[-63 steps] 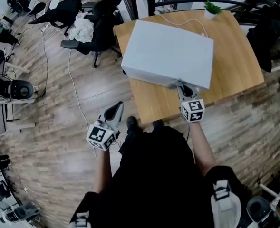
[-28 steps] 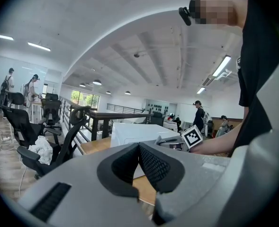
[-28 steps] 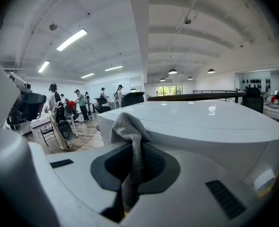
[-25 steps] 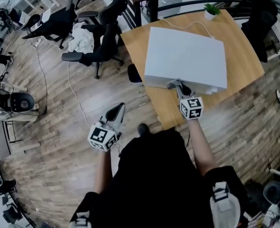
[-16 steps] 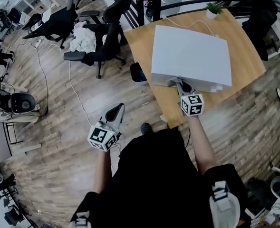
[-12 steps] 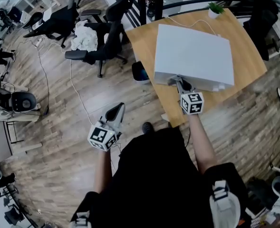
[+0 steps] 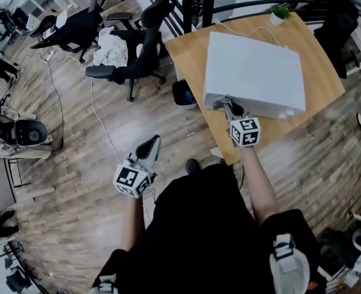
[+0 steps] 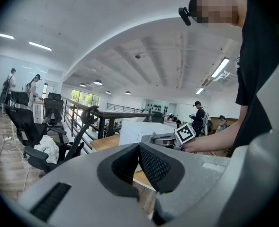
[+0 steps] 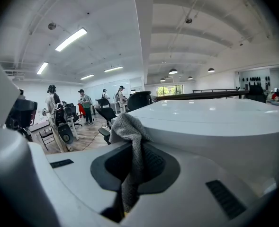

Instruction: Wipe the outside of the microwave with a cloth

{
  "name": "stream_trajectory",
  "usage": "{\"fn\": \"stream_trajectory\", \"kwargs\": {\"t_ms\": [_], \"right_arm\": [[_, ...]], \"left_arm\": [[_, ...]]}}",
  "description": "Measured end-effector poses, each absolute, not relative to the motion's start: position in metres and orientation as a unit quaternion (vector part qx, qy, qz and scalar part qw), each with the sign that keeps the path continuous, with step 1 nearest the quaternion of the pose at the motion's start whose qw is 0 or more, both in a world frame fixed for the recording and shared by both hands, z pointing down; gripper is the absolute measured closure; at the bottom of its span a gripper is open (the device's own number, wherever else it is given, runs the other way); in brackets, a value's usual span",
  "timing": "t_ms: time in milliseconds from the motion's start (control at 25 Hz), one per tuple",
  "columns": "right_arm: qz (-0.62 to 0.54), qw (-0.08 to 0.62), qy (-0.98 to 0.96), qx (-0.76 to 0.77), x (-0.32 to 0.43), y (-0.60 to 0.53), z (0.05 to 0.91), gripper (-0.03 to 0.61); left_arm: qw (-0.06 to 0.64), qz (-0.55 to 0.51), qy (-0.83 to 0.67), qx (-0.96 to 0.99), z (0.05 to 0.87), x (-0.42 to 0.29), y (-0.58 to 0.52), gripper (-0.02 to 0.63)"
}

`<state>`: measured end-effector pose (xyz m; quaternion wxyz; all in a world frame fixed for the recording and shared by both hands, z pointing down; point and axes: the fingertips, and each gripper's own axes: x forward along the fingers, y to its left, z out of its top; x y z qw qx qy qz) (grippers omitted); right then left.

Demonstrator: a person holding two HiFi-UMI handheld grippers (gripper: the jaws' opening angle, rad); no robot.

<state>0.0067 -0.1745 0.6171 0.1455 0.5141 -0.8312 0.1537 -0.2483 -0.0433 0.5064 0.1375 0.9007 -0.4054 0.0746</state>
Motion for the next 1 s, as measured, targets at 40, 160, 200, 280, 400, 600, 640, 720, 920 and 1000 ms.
{"fn": "stream_trajectory", "kwargs": {"t_ms": [40, 160, 200, 280, 400, 600, 640, 720, 920, 1000], "right_arm": [[0.156, 0.145, -0.831, 0.513, 0.004, -0.174, 0.617, 0.560], [0.156, 0.144, -0.833, 0.511, -0.004, -0.177, 0.617, 0.560], [0.157, 0.144, -0.834, 0.508, -0.007, -0.178, 0.617, 0.560], [0.159, 0.146, -0.837, 0.503, -0.012, -0.179, 0.616, 0.560], [0.160, 0.148, -0.842, 0.494, -0.020, -0.181, 0.616, 0.560], [0.163, 0.146, -0.848, 0.483, -0.036, -0.182, 0.614, 0.560], [0.165, 0.145, -0.848, 0.483, -0.038, -0.182, 0.614, 0.560], [0.167, 0.141, -0.848, 0.484, -0.038, -0.183, 0.616, 0.560], [0.169, 0.135, -0.847, 0.485, -0.037, -0.184, 0.616, 0.560], [0.165, 0.138, -0.848, 0.484, -0.038, -0.184, 0.614, 0.560]], "left_arm": [[0.137, 0.074, -0.403, 0.902, 0.507, -0.249, -0.043, 0.612], [0.137, 0.073, -0.401, 0.903, 0.506, -0.251, -0.044, 0.612], [0.138, 0.073, -0.401, 0.903, 0.506, -0.252, -0.045, 0.612], [0.140, 0.070, -0.402, 0.902, 0.505, -0.253, -0.045, 0.612], [0.141, 0.070, -0.403, 0.902, 0.506, -0.254, -0.046, 0.612], [0.139, 0.069, -0.405, 0.901, 0.505, -0.259, -0.043, 0.612], [0.141, 0.069, -0.407, 0.900, 0.506, -0.261, -0.042, 0.612], [0.141, 0.069, -0.410, 0.899, 0.507, -0.265, -0.041, 0.612], [0.142, 0.069, -0.416, 0.896, 0.506, -0.270, -0.039, 0.612], [0.142, 0.070, -0.416, 0.896, 0.505, -0.270, -0.037, 0.612]]}}
